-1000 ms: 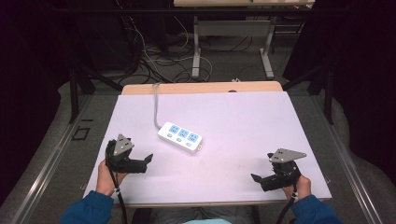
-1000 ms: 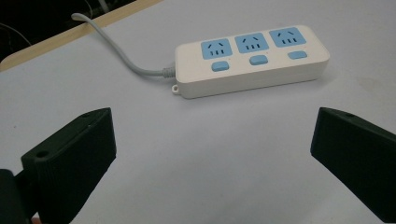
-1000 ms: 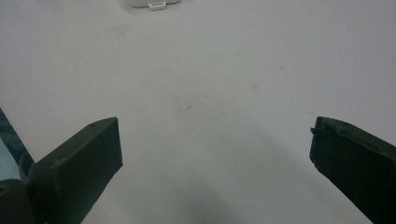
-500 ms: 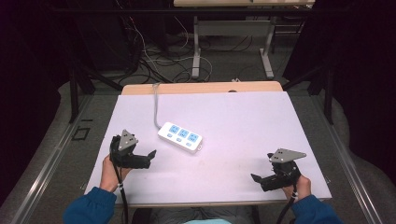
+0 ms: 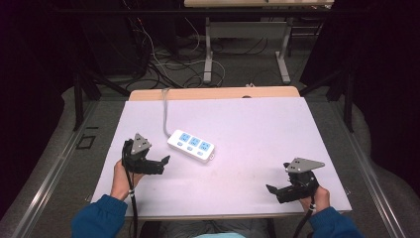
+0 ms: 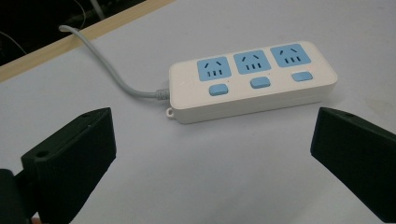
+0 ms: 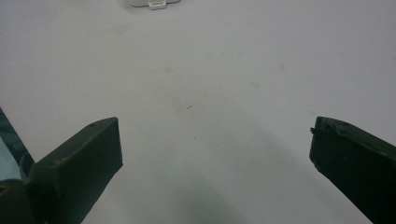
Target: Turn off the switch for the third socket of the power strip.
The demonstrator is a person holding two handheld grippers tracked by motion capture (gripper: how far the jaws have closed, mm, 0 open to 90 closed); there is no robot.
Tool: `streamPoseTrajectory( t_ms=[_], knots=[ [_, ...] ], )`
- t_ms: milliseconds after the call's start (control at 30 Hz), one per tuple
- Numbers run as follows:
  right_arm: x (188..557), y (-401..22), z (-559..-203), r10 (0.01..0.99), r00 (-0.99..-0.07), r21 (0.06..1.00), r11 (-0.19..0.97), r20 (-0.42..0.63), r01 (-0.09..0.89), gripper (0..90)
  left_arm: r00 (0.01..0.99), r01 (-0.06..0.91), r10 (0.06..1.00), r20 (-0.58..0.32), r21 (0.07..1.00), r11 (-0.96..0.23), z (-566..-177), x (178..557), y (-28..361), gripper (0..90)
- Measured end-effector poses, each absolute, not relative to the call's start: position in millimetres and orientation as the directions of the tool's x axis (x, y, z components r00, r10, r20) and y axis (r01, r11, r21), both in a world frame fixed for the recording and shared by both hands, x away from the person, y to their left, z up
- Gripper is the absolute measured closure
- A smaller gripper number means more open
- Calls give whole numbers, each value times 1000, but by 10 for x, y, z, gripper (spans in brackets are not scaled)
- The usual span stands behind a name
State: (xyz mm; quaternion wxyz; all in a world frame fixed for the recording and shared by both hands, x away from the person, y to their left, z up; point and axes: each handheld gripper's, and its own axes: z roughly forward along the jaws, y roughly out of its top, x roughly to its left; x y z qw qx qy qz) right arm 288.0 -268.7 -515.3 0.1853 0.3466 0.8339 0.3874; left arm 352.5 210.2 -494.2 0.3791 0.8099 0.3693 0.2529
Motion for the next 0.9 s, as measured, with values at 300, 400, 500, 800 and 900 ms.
streamPoseTrajectory(
  t_ms=[300, 400, 500, 800, 900],
  knots=[
    [2882, -2686, -5153, 718, -695, 769, 463, -35, 440, 21, 607, 406, 785, 123, 801, -440, -4945, 3596, 2049, 1],
    [2884, -2687, -5154, 718, -695, 768, 465, -37, 440, 21, 609, 410, 784, 124, 797, -444, -4940, 3621, 2036, 2],
    [2885, -2689, -5154, 718, -695, 769, 463, -36, 440, 21, 609, 409, 784, 117, 800, -438, -4945, 3647, 2012, 2],
    [2886, -2688, -5158, 721, -692, 772, 461, -38, 438, 22, 617, 410, 780, 106, 803, -433, -4957, 3718, 1948, 1],
    [2886, -2687, -5157, 719, -694, 768, 464, -35, 442, 22, 622, 412, 776, 101, 801, -434, -4961, 3744, 1925, 1]
  ],
)
